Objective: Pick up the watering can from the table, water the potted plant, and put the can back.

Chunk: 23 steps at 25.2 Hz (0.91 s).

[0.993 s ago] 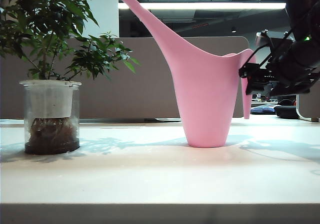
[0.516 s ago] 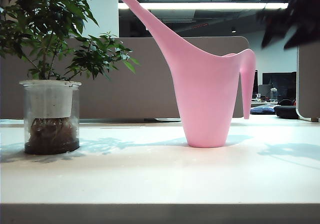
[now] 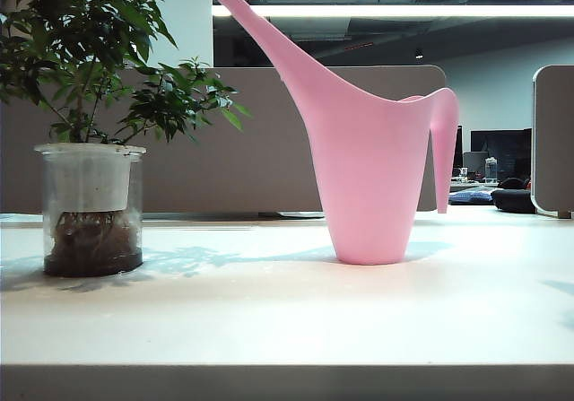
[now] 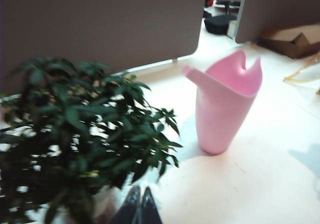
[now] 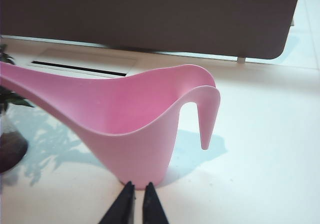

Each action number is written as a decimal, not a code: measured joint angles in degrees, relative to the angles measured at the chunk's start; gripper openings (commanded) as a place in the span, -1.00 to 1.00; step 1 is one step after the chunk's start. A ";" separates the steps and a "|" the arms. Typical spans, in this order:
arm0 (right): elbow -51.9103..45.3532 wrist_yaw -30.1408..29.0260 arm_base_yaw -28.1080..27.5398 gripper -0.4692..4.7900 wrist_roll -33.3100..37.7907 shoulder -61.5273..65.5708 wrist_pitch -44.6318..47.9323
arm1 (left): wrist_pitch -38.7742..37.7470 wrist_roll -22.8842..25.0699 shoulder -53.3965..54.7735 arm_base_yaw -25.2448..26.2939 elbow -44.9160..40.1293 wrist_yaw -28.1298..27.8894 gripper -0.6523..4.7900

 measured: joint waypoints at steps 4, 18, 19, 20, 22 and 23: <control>-1.99 0.15 0.00 -0.86 -0.20 -9.68 -4.20 | 4.87 0.00 -4.00 -1.05 -8.72 0.79 -0.77; -24.92 7.69 0.00 -0.85 -0.04 -28.13 8.50 | 21.51 -0.20 -15.63 -1.01 -34.25 -6.71 -0.77; -26.03 8.98 0.00 -0.85 -0.02 -28.04 9.35 | 23.45 -0.22 -15.85 -1.01 -35.69 -7.04 -0.77; -27.32 10.36 0.00 -0.85 0.15 -27.89 9.88 | 25.66 -0.22 -15.93 -1.01 -37.46 -7.30 -0.77; -29.92 11.76 -0.02 -0.86 0.22 -27.93 11.17 | 28.68 -0.22 -15.87 -1.01 -40.30 -7.87 -0.77; -31.19 11.91 0.00 -0.86 0.24 -27.93 12.28 | 29.59 -0.22 -15.87 -1.01 -41.38 -8.22 -0.77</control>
